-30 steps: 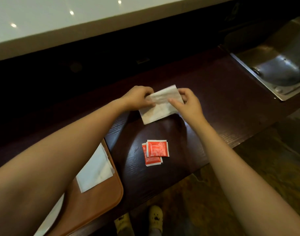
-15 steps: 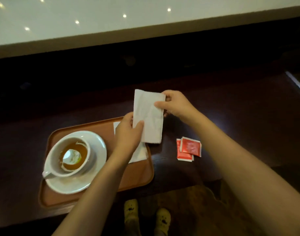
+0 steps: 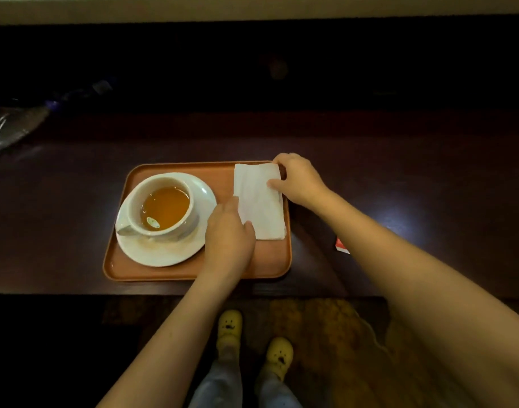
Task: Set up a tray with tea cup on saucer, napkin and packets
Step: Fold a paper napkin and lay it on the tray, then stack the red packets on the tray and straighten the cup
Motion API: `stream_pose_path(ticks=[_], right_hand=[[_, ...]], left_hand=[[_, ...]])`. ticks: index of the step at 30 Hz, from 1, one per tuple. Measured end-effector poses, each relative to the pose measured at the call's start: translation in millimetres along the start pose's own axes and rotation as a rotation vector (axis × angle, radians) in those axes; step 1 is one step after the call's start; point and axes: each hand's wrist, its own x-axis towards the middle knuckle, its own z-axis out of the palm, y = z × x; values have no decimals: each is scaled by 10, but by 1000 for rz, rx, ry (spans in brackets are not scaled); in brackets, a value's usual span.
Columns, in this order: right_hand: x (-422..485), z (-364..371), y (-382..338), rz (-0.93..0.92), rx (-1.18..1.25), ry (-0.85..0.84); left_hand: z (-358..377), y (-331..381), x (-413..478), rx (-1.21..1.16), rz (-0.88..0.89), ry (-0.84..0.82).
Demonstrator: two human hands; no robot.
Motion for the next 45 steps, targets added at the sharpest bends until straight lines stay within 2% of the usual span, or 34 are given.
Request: stream_pose_path(ticks=[4, 8, 11, 16, 18, 21, 26, 32, 36, 39, 42, 45], right_hand=[[-88, -142, 132, -16, 15, 63], [-278, -569, 475, 42, 7, 149], [-587, -838, 819, 134, -122, 135], [-1219, -819, 1149, 217, -289, -24], [-1367, -725, 1219, 185, -302, -31], [-1449, -611, 1279, 139, -277, 56], [-1463, -529, 1298, 132, -198, 175], [-1553, -631, 1298, 328, -98, 406], [-1614, -528, 1160, 359, -99, 412], [-1645, -394, 1041, 350, -72, 402], [-1647, -267, 935, 354, -35, 398], [-1634, -166, 839, 331, -56, 385]], left_hand=[[-4, 43, -118, 101, 59, 89], [51, 250, -151, 37, 249, 94], [257, 497, -154, -19, 406, -65], [710, 736, -174, 56, 555, -386], [811, 758, -133, 83, 567, -437], [888, 746, -59, 130, 585, -454], [928, 712, 23, 118, 594, -415], [982, 676, 8, 85, 587, -323], [1012, 661, -40, 56, 554, -264], [1003, 657, -64, -65, 535, -275], [968, 668, -51, -197, 402, -291], [927, 661, -45, -420, 156, -374]])
